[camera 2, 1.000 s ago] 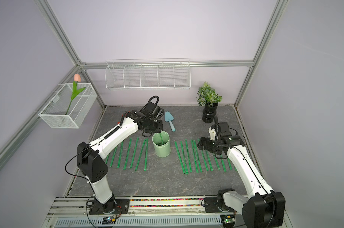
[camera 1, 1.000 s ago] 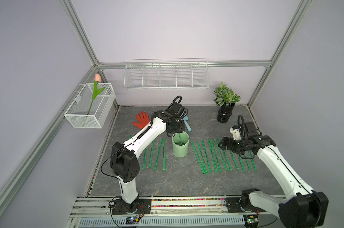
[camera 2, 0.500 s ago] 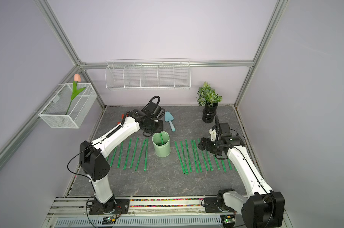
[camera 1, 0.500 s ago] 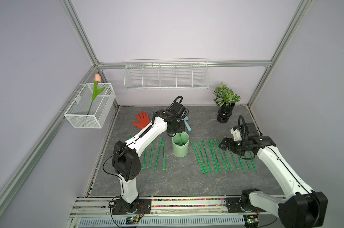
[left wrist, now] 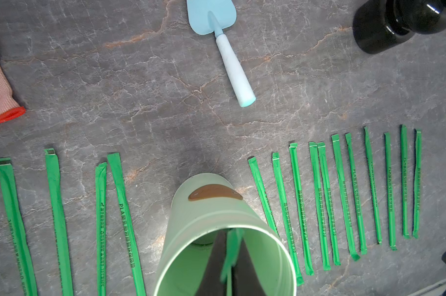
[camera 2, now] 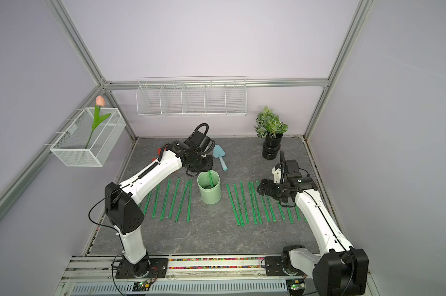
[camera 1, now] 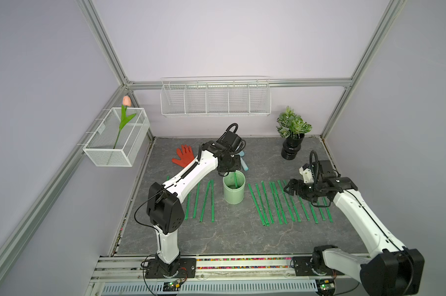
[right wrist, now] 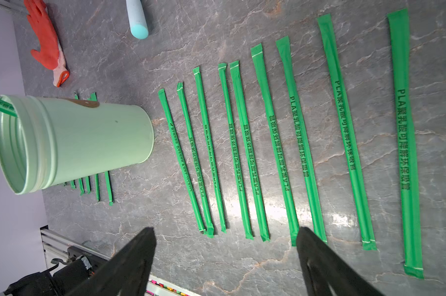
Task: Take the straws out of the storage container
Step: Pick up the straw from the container, then place the straw at the center of the board.
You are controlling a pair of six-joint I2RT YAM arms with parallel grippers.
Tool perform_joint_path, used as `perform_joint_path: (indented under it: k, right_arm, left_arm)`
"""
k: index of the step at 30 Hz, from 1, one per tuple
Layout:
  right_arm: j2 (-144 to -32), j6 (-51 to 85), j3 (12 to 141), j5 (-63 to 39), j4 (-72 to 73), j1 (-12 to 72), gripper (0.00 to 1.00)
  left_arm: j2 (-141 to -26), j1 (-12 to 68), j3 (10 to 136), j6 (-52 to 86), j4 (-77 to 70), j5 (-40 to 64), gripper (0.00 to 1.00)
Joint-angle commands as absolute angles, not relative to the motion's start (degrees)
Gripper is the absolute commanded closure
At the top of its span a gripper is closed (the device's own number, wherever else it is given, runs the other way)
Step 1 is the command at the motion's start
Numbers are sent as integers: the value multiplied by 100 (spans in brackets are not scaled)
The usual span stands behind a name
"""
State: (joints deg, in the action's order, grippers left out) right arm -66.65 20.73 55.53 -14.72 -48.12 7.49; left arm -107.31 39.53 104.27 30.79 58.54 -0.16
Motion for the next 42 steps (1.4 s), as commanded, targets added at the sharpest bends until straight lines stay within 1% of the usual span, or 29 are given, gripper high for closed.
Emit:
perform_joint_path:
  k: [1,9,13,20,28,31,35,37,42]
  right_arm:
    - [-6618,1961,5456,-1591,-4720,712,11]
    - [-6652,1965,5508,-1683,-4659,694,11]
    - [-6686,1945,5570,-1736,-4664,694,11]
    - [-6671,1976,5629,-1803,-4685,699,11]
    - [-6632,2008,5646,-1845,-4816,694,11]
    - [-6609,2025,5651,-1911,-4820,707,11]
    - [-6633,2027,5660,-1965,-4838,729,11]
    - [-6706,2032,5682,-1959,-4897,738,11]
    - [-6845,2053,5810,-1936,-5137,815,11]
  left_arm:
    - [-10811,4006,10816,2978,6126,-78,93]
    - [-10578,4017,11875,2747,7092,-420,94]
    - [-10287,4017,12309,2694,7509,-753,94]
    - [-9526,4017,12703,2480,7892,-1281,94]
    - [-9233,4014,13260,2312,8694,-2028,95]
    - [-9309,4003,13447,2285,9075,-2403,95]
    - [-9714,3878,13617,2431,9853,-2953,95]
    - [-9969,3667,13565,2516,10118,-3085,95]
    - [-10537,3084,13093,2543,10125,-3242,96]
